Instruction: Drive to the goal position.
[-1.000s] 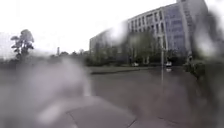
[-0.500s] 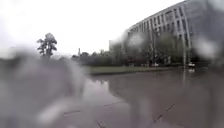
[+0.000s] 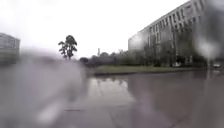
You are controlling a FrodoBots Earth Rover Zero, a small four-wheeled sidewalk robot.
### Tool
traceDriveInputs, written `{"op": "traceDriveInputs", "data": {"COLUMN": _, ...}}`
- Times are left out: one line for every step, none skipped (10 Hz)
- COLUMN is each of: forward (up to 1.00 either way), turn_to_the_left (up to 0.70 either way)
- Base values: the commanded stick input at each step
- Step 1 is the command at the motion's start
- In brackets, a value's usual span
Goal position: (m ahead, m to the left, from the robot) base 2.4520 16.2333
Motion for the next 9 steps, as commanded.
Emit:
{"op": "traceDriveInputs", "data": {"forward": 0.00, "turn_to_the_left": 0.70}}
{"op": "traceDriveInputs", "data": {"forward": 0.00, "turn_to_the_left": 0.70}}
{"op": "traceDriveInputs", "data": {"forward": 0.00, "turn_to_the_left": 0.70}}
{"op": "traceDriveInputs", "data": {"forward": 0.00, "turn_to_the_left": 0.70}}
{"op": "traceDriveInputs", "data": {"forward": 0.00, "turn_to_the_left": 0.70}}
{"op": "traceDriveInputs", "data": {"forward": 0.00, "turn_to_the_left": 0.70}}
{"op": "traceDriveInputs", "data": {"forward": 0.00, "turn_to_the_left": 0.70}}
{"op": "traceDriveInputs", "data": {"forward": 0.00, "turn_to_the_left": 0.70}}
{"op": "traceDriveInputs", "data": {"forward": 0.00, "turn_to_the_left": 0.70}}
